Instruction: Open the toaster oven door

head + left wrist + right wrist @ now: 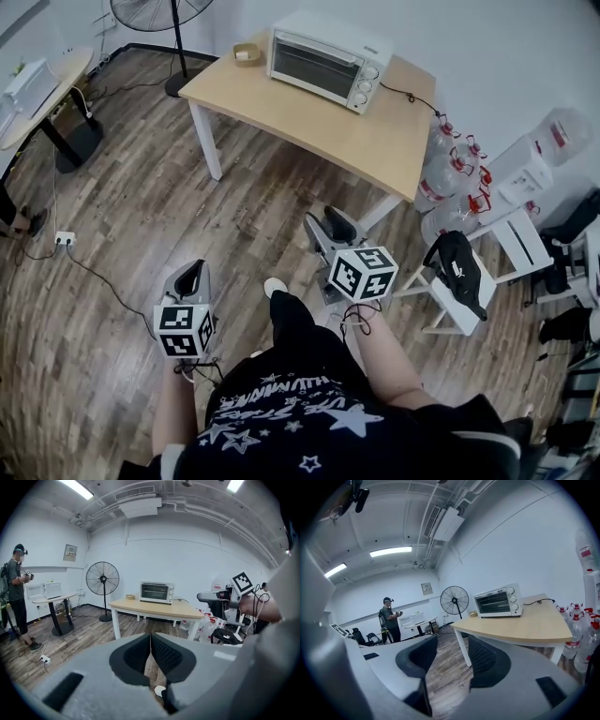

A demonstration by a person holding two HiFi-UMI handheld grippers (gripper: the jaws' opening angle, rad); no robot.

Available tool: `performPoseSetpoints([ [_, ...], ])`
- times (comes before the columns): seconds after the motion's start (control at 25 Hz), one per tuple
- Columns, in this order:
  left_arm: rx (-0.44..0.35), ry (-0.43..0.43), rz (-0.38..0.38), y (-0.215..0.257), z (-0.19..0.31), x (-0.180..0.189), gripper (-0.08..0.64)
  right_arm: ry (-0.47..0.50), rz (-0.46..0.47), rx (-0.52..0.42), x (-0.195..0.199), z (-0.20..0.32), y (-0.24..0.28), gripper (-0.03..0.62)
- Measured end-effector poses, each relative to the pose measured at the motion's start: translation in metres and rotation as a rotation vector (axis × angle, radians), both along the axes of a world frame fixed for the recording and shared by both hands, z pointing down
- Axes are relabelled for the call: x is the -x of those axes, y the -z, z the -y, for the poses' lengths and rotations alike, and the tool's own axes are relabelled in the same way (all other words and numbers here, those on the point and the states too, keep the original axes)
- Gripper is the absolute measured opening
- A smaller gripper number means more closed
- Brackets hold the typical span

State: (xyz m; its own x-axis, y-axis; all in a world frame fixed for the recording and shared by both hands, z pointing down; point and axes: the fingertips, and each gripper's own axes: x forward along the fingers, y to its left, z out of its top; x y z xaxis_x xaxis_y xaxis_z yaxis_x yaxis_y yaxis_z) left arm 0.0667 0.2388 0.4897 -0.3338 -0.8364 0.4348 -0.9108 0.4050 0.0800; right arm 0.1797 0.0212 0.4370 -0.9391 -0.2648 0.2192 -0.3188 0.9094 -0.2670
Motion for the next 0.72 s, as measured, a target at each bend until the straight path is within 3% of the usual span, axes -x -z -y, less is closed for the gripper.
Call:
performPoseSetpoints([
  [0.24,0.023,-0.02,-0.004,-0.003,0.068,0.04,0.021,-0.026,-0.02,0.034,0.035,0.067,-0.011,0.252],
  [0.72,0.06,-0.038,0.013,0.013,0.216,0.109,0.021,-0.081,-0.016,0.099,0.086,0.224,-0.01,0.256],
])
